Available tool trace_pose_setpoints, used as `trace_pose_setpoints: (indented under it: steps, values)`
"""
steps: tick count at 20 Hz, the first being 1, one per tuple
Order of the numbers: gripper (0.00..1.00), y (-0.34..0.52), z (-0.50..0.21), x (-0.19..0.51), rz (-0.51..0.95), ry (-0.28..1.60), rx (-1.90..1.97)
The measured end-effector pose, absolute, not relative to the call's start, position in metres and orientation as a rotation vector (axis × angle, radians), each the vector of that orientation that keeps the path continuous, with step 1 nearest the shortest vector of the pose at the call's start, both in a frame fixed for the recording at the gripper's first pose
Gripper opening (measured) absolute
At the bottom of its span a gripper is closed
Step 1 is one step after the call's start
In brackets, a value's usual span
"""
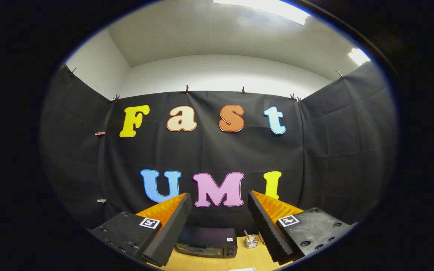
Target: Open the toaster oven, put the food inside, and close the toaster oven door.
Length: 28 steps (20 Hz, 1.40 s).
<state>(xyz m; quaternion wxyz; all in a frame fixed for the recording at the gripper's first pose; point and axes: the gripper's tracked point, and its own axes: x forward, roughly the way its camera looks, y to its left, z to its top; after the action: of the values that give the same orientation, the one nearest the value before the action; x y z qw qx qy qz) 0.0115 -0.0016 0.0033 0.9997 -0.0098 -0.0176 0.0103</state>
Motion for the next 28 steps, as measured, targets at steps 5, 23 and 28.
trace_pose_setpoints:
  steps: [5, 23, 28]
  values:
    - [0.97, -0.002, -0.01, 0.033, 0.026, -0.026, -0.07]
    - [0.97, 0.052, -0.152, 0.185, 0.134, 0.023, 0.041]
    - [0.97, 0.059, -0.215, 0.202, 0.061, 0.057, 0.106]
